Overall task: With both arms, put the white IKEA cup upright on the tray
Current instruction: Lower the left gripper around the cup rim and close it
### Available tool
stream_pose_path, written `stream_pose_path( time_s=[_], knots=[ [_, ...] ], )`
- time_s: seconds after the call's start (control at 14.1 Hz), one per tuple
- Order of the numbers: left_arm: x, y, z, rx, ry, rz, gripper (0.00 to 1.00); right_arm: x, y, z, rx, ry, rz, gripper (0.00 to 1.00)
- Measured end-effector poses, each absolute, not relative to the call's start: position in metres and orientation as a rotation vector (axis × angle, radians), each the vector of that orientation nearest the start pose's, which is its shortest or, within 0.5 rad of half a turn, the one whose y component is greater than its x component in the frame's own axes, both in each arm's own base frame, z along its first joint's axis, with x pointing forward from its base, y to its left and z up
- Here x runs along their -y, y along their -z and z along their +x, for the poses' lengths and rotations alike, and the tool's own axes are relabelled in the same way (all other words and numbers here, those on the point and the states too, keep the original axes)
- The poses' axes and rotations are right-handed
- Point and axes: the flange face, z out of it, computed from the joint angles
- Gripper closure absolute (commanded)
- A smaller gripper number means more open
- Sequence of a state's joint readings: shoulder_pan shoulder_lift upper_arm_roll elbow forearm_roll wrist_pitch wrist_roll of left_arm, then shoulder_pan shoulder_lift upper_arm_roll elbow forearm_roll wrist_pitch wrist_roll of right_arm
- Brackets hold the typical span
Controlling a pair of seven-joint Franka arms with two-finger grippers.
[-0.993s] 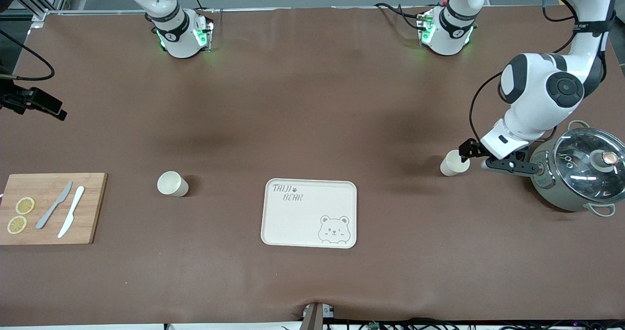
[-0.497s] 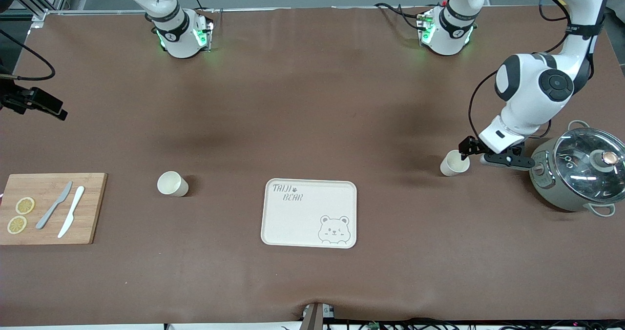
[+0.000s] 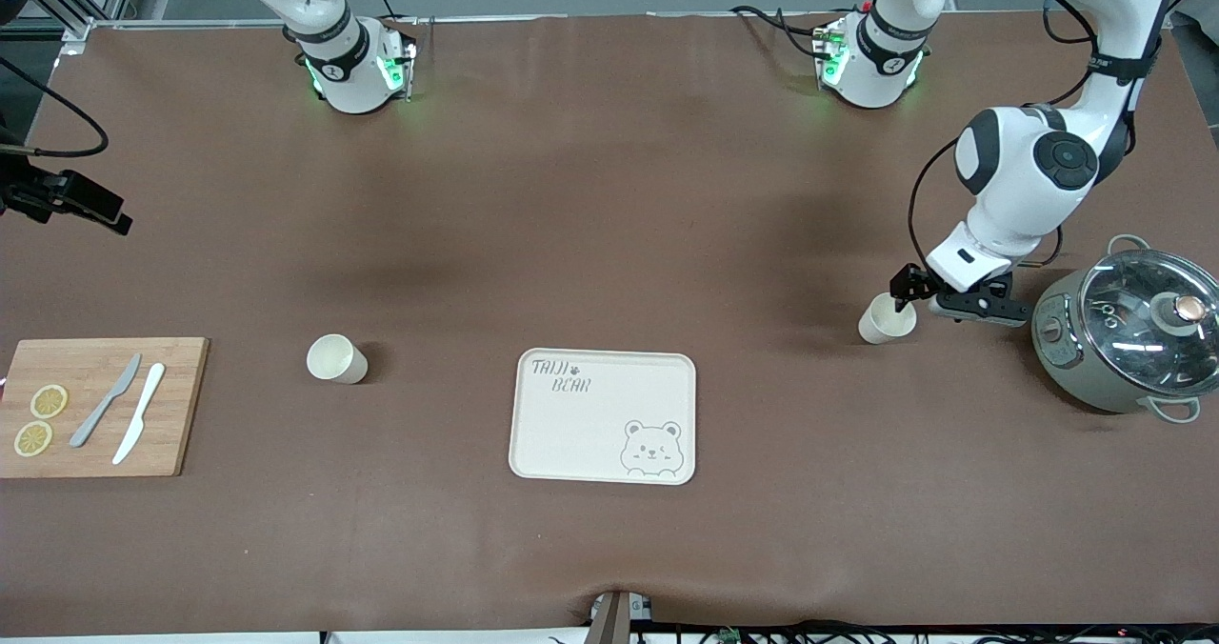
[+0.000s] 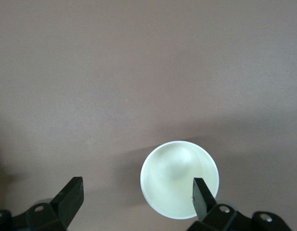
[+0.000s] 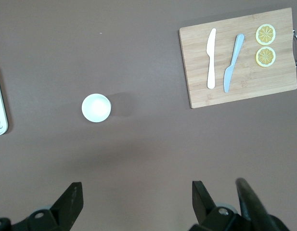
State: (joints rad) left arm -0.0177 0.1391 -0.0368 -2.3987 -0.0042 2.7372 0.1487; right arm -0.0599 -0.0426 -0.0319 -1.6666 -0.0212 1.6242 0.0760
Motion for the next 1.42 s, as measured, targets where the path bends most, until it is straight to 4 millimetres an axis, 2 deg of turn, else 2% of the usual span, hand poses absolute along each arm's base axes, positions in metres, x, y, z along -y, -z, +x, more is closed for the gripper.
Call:
stream_pose_path(
  time_s=[0.21, 0.5, 1.28, 1.35, 1.42],
  knots=[
    [0.019, -0.258, 0.516, -0.331, 0.316, -3.102, 0.00, 0.052, -0.607, 0.542, -0.263, 0.001, -3.150, 0.00],
    [0.018, -0.235, 0.515, -0.350, 0.292, -3.103, 0.00, 0.052, -0.607, 0.542, -0.262, 0.002, -3.150, 0.00],
    [0.018, -0.226, 0.516, -0.385, 0.271, -3.101, 0.00, 0.052, -0.607, 0.543, -0.262, 0.001, -3.151, 0.00],
    [0.018, -0.225, 0.518, -0.389, 0.272, -3.100, 0.05, 0.052, -0.607, 0.543, -0.261, 0.001, -3.151, 0.00],
    [0.017, -0.225, 0.520, -0.392, 0.274, -3.099, 0.30, 0.052, -0.607, 0.543, -0.261, 0.001, -3.151, 0.00]
  ],
)
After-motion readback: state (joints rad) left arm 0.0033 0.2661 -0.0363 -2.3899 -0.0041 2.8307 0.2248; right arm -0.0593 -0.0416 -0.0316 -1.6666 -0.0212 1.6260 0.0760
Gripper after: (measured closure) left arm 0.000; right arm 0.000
